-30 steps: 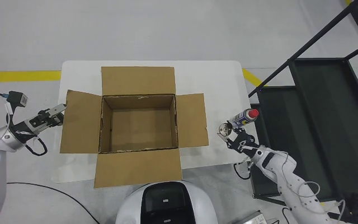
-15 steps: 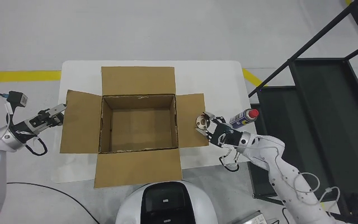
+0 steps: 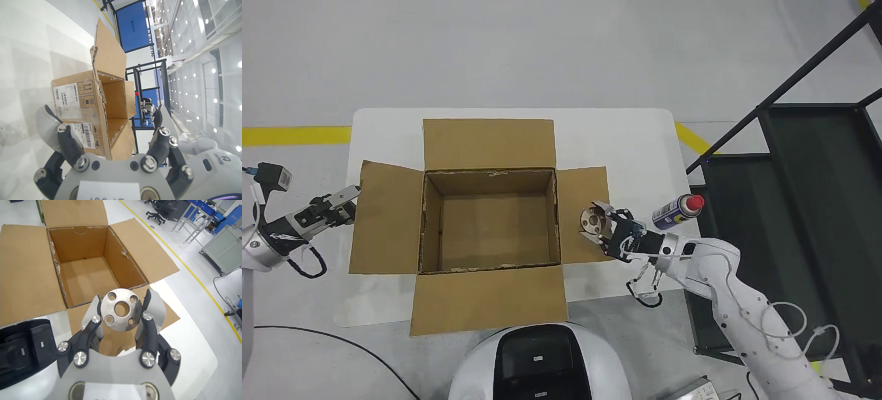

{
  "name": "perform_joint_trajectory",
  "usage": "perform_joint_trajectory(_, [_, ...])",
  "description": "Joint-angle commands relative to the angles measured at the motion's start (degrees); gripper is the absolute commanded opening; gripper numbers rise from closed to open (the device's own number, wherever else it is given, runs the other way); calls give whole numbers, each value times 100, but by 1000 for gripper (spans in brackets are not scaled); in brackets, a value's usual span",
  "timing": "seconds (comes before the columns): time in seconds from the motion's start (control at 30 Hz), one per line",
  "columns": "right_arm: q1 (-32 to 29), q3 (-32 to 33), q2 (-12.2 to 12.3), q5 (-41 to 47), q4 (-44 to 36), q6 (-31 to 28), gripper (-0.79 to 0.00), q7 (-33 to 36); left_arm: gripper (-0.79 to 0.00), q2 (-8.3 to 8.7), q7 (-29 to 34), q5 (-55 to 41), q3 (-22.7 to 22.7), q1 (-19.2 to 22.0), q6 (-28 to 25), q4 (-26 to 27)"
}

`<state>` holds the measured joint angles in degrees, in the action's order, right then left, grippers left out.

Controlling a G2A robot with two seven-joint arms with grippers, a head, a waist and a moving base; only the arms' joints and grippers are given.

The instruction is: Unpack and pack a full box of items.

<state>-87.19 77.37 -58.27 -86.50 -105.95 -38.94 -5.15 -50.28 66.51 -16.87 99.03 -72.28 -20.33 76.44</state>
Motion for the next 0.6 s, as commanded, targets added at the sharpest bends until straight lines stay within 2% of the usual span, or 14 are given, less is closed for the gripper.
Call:
perform_joint_trajectory(0.0, [0,0,0,0,0,0,-785,0,0,0,0,0,0,0,0,0])
perform_joint_trajectory(0.2, [18,-47,-9,52,-12,18,-785,-43,0,0,0,0,0,0,0,0])
perform_joint_trajectory(0.27, [203,-120,-16,12,5,-65,-785,-15,0,0,0,0,0,0,0,0])
perform_joint_trajectory(0.33, [566,-342,-38,93,58,-436,-785,14,0,0,0,0,0,0,0,0])
perform_joint_trajectory(0.43, [1415,-729,-99,46,369,-859,-785,332,0,0,0,0,0,0,0,0])
perform_joint_trajectory(0.57, [2584,-1502,-287,227,946,-1089,-785,731,0,0,0,0,0,0,0,0])
